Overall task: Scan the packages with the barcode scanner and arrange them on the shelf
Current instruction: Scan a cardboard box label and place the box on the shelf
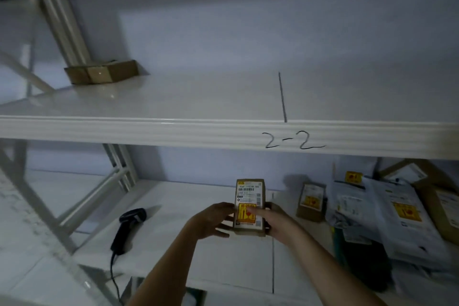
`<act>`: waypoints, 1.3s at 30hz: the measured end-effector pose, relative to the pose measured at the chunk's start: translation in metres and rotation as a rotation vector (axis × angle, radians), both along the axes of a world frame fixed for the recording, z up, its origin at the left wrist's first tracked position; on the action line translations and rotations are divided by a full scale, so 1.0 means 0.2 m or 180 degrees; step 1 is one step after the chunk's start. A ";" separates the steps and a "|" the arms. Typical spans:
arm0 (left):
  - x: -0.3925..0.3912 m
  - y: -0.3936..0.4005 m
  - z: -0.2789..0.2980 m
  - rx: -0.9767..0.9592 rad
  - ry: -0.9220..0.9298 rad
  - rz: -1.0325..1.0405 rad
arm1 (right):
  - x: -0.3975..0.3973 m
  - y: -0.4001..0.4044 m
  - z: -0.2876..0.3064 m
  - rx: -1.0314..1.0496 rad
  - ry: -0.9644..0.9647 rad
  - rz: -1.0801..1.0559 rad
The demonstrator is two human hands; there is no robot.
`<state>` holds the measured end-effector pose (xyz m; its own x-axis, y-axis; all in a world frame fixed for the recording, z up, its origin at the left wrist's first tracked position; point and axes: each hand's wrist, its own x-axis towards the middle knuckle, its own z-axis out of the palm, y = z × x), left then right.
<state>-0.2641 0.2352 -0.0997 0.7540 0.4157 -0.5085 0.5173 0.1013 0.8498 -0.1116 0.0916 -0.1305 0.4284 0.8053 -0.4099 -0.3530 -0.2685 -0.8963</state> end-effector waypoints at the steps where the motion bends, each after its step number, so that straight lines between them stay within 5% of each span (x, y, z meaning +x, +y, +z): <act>1: -0.09 0.05 0.01 0.0018 -0.0039 0.0116 | -0.08 0.07 0.01 -0.0011 -0.0049 0.0023; 11: -0.95 0.60 -0.12 -0.0124 -0.0076 0.1481 | -0.83 0.71 0.00 -0.0410 -0.0524 0.0123; 18: -1.21 0.94 -0.25 0.0274 0.0247 0.2212 | -0.99 1.05 -0.06 -0.0630 -0.0598 0.0086; 24: -1.18 1.25 -0.36 0.0667 0.0719 0.2081 | -0.95 1.38 -0.16 -0.0836 -0.0683 0.0212; 31: -1.05 1.54 -0.41 0.0261 0.2037 0.1047 | -0.86 1.68 -0.22 -0.1053 -0.0519 0.0538; 39: -1.05 1.71 -0.54 -0.0180 0.2308 0.0261 | -0.85 1.79 -0.21 -0.1201 -0.0424 0.0346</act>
